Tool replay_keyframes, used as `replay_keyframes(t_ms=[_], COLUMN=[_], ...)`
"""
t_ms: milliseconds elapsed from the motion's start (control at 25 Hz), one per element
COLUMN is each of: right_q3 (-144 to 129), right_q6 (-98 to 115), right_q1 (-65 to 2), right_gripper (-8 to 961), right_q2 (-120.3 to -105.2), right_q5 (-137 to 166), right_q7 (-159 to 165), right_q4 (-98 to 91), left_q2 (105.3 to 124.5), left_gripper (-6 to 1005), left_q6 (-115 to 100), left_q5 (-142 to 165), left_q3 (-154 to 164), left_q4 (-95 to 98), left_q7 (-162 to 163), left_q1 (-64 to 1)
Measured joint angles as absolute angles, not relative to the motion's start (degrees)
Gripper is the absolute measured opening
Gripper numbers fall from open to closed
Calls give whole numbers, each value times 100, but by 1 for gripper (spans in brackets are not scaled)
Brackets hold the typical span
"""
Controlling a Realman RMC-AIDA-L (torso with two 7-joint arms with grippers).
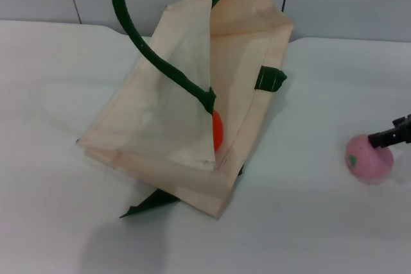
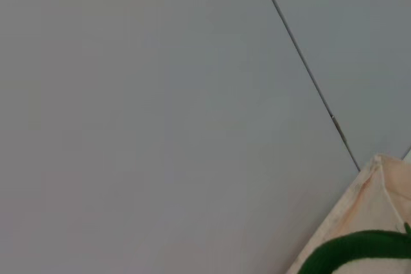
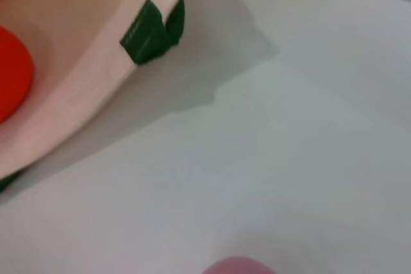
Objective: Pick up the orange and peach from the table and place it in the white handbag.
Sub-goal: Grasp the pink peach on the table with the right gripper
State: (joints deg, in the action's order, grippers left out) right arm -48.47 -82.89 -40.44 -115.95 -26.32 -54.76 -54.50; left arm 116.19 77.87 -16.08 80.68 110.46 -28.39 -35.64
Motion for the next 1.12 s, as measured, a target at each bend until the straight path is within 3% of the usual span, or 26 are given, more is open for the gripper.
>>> replay_keyframes(t_ms=[1120], right_q3=[-4882], right_q6=[-8995], right_q1=[-4058], right_gripper=[731], right_q2=[-11635], right_q5=[-3087], right_q7=[-5419], right_q4=[-5465], left_q2=[11619], left_gripper=[119], left_q6=[7802], left_q5=[-1599], left_q3=[8068], left_q4=[10936], left_q7=[-2890], left_q1=[-3576])
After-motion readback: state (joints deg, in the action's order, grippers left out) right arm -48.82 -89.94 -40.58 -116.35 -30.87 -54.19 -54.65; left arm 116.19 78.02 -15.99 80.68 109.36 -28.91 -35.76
